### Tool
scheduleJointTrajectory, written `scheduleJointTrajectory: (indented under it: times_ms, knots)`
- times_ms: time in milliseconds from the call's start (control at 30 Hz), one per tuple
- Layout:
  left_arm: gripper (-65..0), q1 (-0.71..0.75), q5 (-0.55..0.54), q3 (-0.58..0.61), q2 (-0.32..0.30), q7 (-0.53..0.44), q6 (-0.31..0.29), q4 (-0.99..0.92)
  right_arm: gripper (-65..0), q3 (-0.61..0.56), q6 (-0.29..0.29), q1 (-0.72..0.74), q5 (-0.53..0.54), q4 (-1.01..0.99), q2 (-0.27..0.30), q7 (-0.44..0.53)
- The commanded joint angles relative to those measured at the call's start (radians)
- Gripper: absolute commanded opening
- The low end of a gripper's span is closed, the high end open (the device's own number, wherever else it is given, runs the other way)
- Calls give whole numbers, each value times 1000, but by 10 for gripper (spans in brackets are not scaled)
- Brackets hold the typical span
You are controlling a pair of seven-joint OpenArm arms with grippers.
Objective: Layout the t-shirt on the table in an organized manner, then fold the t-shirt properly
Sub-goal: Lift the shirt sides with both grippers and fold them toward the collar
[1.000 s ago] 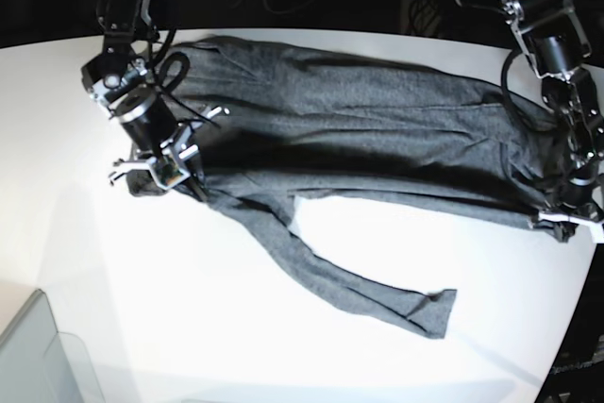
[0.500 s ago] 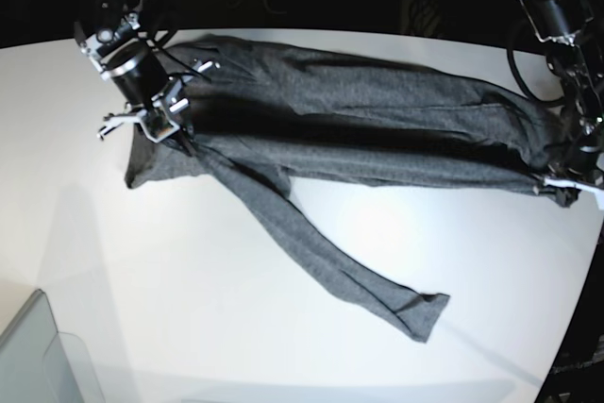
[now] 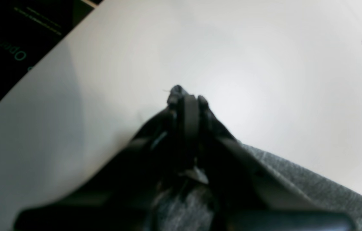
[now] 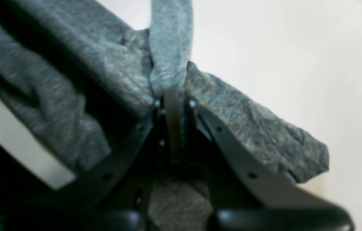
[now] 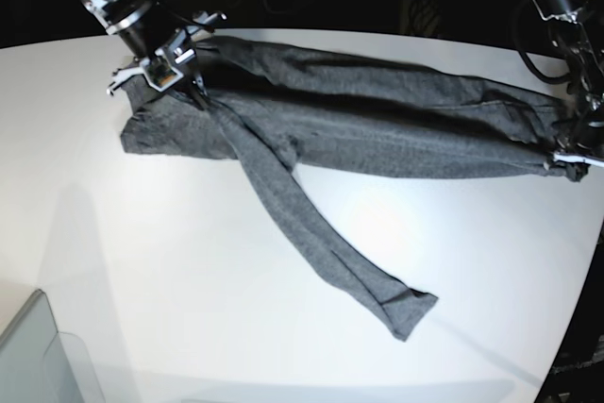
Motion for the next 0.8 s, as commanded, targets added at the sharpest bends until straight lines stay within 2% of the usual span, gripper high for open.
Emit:
scheduleJointTrajectory:
  times_ms: [0, 233, 533, 633, 767]
  knots:
    - [-650, -4, -3, -7, -23, -29, 0, 10, -650, 3, -4, -2, 16, 2, 2, 32]
    - [-650, 34, 1, -7, -16, -29, 0, 10, -650, 3, -4, 5, 16, -97, 4, 34]
    - [-646, 59, 2, 1, -19, -27, 0, -54, -650, 3, -4, 5, 15, -98, 2, 25]
    - [-581, 59, 2, 1, -23, -27, 0, -100, -631, 6, -4, 4, 11, -94, 2, 23]
    - [-424, 59, 2, -2, -19, -27, 0, -116, -507, 9, -4, -5, 11, -60, 4, 23]
